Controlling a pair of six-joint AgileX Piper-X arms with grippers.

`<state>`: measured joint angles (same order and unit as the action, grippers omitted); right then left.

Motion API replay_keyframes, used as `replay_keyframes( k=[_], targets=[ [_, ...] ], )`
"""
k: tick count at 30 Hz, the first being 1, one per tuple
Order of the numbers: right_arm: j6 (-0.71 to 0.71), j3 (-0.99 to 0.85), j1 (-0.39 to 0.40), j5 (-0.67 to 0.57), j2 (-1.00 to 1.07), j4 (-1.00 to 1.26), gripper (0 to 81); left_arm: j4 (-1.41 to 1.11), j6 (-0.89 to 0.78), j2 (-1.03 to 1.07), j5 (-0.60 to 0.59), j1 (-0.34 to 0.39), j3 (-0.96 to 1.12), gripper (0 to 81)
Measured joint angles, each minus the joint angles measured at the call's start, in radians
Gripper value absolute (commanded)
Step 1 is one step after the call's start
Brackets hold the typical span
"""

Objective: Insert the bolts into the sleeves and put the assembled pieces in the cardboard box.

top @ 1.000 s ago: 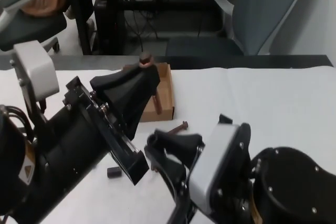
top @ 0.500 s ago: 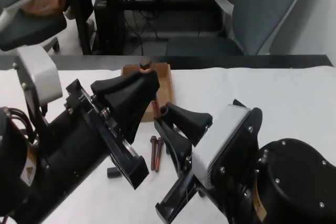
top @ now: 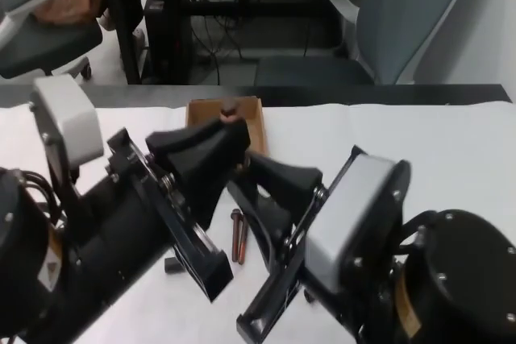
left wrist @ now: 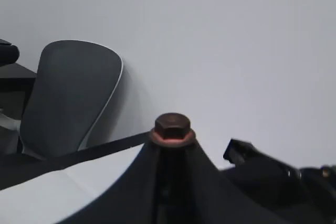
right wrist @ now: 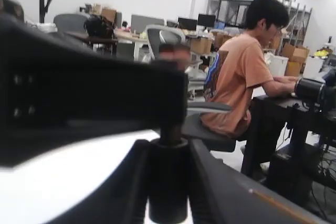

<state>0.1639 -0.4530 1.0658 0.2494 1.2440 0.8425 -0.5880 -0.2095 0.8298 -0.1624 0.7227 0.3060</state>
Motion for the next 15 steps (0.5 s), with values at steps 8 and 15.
replay_keyframes(
  k=[8,15],
  targets=[
    [0.000,0.005,0.000,0.023,0.012,0.061,0.6,0.042,0.036,-0.002,0.025,-0.002,0.010,70.0],
    [-0.005,0.000,-0.054,0.103,0.007,0.007,0.6,0.266,0.129,-0.002,0.107,-0.042,0.031,70.0]
  ],
)
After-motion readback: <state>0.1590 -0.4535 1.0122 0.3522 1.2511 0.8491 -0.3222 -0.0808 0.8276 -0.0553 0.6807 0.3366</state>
